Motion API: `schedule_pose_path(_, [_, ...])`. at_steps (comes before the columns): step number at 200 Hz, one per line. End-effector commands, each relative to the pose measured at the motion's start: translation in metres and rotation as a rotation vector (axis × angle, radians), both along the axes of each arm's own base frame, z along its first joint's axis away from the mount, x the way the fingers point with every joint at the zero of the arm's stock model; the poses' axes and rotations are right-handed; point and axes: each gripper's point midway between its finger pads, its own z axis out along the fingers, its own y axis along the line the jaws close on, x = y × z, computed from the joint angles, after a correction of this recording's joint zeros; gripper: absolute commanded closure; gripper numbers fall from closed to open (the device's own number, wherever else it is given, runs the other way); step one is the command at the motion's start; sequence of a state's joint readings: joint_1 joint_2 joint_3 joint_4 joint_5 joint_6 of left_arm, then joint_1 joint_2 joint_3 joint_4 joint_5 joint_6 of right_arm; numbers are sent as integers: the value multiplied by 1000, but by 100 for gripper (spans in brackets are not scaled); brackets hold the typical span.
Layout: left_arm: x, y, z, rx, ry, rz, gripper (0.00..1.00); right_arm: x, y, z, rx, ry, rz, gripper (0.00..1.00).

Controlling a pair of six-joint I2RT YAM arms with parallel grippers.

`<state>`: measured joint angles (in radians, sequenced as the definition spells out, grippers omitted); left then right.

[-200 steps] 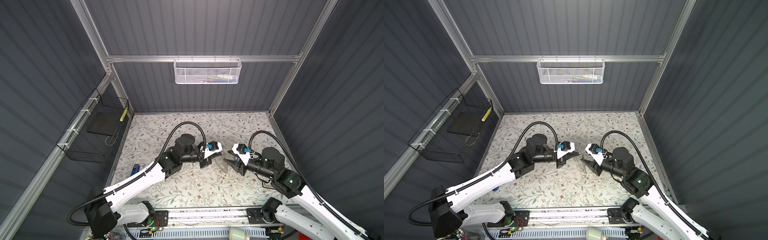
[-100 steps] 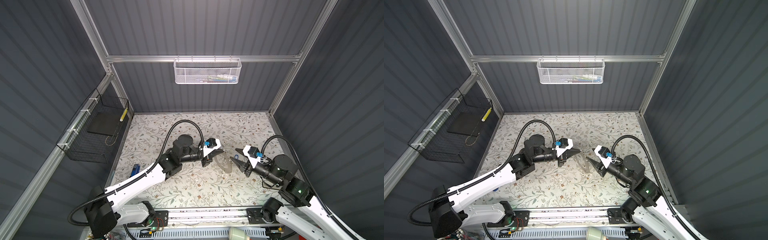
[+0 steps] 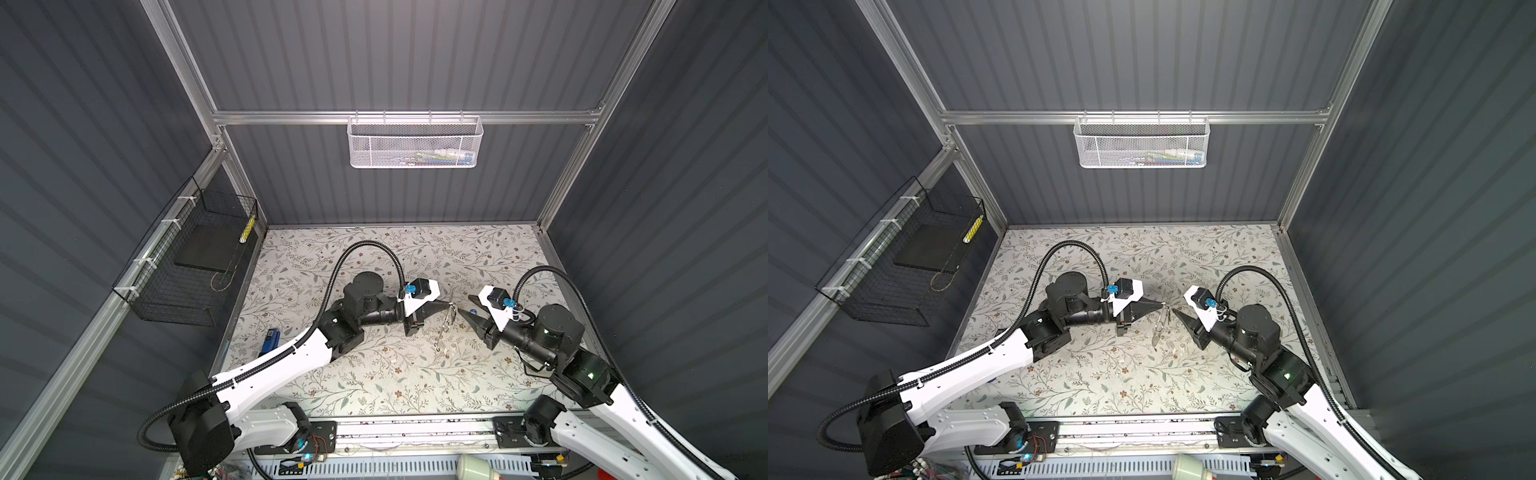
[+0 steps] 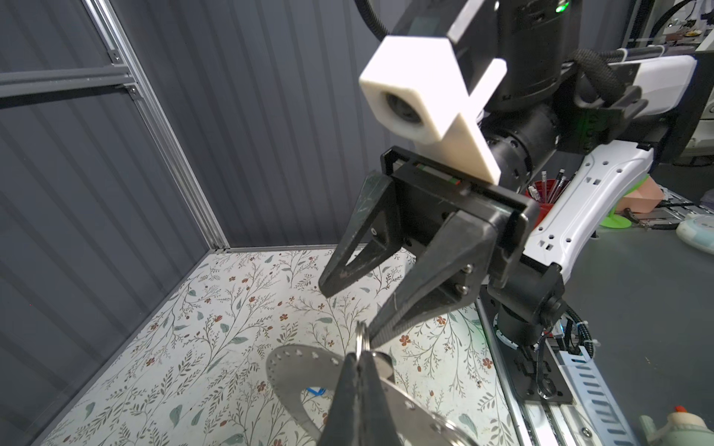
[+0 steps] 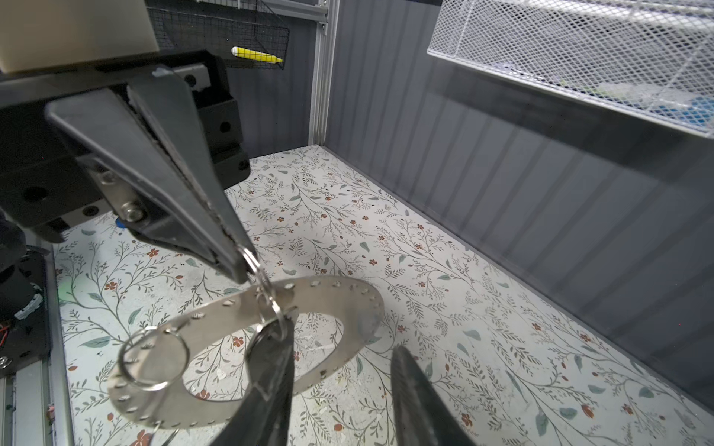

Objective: Put the keys on the keyring

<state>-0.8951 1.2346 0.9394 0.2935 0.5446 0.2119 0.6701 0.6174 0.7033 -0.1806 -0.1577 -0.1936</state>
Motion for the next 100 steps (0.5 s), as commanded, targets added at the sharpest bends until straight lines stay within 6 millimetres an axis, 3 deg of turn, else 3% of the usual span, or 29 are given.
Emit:
schedule_pose_path(1, [-4,0,11,-59,-16,-36,100,-11,6,28,62,-38,66,60])
schedule_pose_path(39, [-8,0,9,-82,-8,-65,100,-28,13,40,106,-71,164,63])
schedule_pose_path(100, [-13,1,10,-84,-4,-108,100,-28,13,36,74,-61,165,65])
